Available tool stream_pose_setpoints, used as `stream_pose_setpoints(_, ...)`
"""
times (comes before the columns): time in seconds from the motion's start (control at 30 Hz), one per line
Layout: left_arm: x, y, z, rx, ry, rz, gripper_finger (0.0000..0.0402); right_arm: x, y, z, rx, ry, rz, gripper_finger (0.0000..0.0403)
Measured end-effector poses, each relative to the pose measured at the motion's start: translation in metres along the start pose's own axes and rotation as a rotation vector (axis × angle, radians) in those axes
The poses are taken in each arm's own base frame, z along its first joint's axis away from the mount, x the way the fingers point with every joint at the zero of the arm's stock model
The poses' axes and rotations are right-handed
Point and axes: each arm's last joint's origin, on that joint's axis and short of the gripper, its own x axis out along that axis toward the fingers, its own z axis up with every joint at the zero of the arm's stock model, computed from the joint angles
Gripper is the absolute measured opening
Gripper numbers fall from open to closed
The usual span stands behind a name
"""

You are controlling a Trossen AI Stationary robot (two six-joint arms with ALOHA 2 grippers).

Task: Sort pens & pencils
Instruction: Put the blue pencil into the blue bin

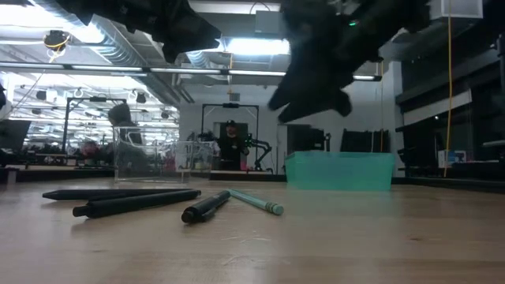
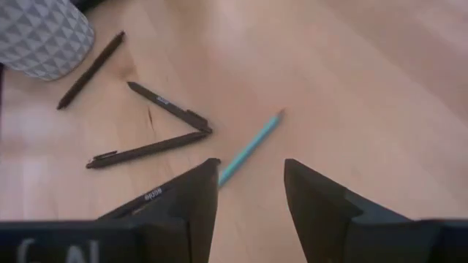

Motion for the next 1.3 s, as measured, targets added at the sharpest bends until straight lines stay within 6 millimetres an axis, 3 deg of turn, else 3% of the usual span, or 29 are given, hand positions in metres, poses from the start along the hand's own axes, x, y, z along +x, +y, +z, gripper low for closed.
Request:
stream_pose_setpoints(0.27,0.0,0.0,0.0,0.0,0.0,0.0,0.0121,0.049,0.028,0.007,0.015,0.174,-0.193,0.0158)
stream_pose_setpoints(0.47,0.0,0.0,0.0,0.001,0.004,0.0,0.0121,0.072,0.045,0.01,0.01,0.217,-0.173,0.0158)
stream_pose_setpoints(0.8,0.0,0.0,-0.001,0.001,0.006,0.001,0.0121,0.09,0.045,-0.007,0.04,0.261,-0.203,0.0158)
stream_pose_setpoints(1.03,0.0,0.0,-0.001,0.001,0.007,0.001,0.0121,0.093,0.051,-0.024,0.012,0.315,-0.199,0.0158)
stream_pose_setpoints(1.3,0.0,0.0,-0.001,0.001,0.006,0.001,0.0121,0.094,0.045,-0.032,-0.023,0.389,-0.265,0.0158)
